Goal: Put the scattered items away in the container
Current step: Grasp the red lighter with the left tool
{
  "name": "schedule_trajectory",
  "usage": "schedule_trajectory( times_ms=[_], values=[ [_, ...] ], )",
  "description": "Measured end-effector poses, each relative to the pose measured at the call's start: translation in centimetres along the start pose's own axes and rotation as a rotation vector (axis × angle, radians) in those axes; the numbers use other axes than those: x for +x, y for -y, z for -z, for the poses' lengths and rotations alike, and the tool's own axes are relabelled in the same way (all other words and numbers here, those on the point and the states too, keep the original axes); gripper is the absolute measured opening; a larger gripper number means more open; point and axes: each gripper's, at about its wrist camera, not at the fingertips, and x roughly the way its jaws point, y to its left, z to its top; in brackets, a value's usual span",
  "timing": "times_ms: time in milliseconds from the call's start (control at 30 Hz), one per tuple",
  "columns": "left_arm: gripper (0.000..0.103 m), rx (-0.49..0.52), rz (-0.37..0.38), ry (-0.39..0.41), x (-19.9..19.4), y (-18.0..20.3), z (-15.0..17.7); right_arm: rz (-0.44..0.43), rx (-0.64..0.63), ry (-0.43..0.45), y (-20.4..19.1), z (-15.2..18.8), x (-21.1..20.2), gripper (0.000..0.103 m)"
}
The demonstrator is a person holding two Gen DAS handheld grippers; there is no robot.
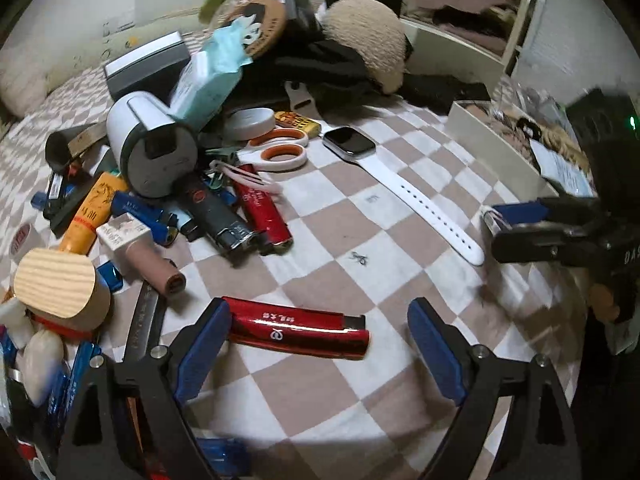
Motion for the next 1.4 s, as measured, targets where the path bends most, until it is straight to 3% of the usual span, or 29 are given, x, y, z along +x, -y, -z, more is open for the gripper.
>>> schedule_trajectory(
  times_ms=[300,433,767,967,1067,1133,1167,1400],
  values=[
    [0.090,0.063,-0.112,-0.034,0.8,1.6,0.3,0.018,-0.021,-0.006,-0.3,0.1,0.3,0.086],
    [0.068,0.012,-0.137,-0.035,0.6,0.8,0.2,0.030,-0.029,-0.014,-0.4,0.2,0.6,0.086],
    [0.059,-0.056,-0.148,-0.032,-0.1,1.0,0.9,0.086,-0.079,-0.014,-1.1,0.6,1.0,0.086],
    [0.043,-0.122,-0.109,-0.036,-0.4,0.9,1.8,0.141,-0.102,-0.013,-1.6,1.0,0.9,0.086],
    [0.046,-0.105,-0.125,-0.028,-0.5,0.9,1.9,0.142,-0.099,-0.012,-1.5,1.2,0.7,0.086],
    [0.074,-0.086,-0.127,-0.024,-0.5,0.8,1.7,0.139,-0.093,-0.011,-1.4,1.4,0.6,0.086],
    [0.078,-0.072,-0.121,-0.022,-0.5,0.7,1.6,0.136,-0.089,-0.010,-1.4,1.4,0.6,0.086],
    [0.088,-0.038,-0.017,0.011,-0.5,-1.4,-0.6,0.120,-0.079,-0.012,-1.2,1.3,0.6,0.086]
  ],
)
